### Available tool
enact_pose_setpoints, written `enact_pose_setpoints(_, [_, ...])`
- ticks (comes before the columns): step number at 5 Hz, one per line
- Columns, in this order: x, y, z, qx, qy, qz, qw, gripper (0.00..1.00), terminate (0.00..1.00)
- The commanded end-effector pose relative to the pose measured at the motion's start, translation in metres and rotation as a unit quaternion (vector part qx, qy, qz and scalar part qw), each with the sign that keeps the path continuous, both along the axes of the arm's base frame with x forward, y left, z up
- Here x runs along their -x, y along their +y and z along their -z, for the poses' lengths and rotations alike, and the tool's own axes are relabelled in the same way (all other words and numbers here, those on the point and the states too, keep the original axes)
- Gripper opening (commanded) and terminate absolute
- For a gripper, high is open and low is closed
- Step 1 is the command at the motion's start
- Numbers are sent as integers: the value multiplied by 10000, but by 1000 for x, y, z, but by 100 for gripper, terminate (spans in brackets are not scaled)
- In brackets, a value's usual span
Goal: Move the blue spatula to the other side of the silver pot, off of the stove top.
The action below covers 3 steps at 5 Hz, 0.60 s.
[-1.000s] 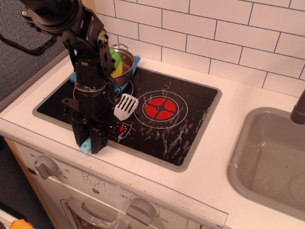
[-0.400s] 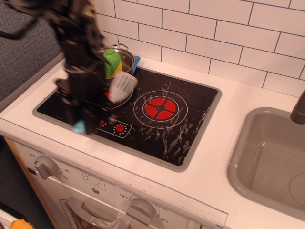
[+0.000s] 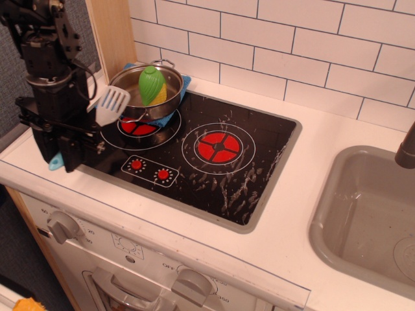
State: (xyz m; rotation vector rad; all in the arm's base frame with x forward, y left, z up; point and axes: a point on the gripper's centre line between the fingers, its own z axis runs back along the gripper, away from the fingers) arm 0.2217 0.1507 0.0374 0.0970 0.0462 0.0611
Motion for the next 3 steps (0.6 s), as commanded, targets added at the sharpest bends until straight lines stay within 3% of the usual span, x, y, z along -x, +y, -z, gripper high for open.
enact_pose_setpoints(1, [-4, 35, 2, -8, -64, -573, 9983, 0, 0])
enact_pose_setpoints(3, [-3, 39, 9, -13, 111, -621, 9980, 0, 0])
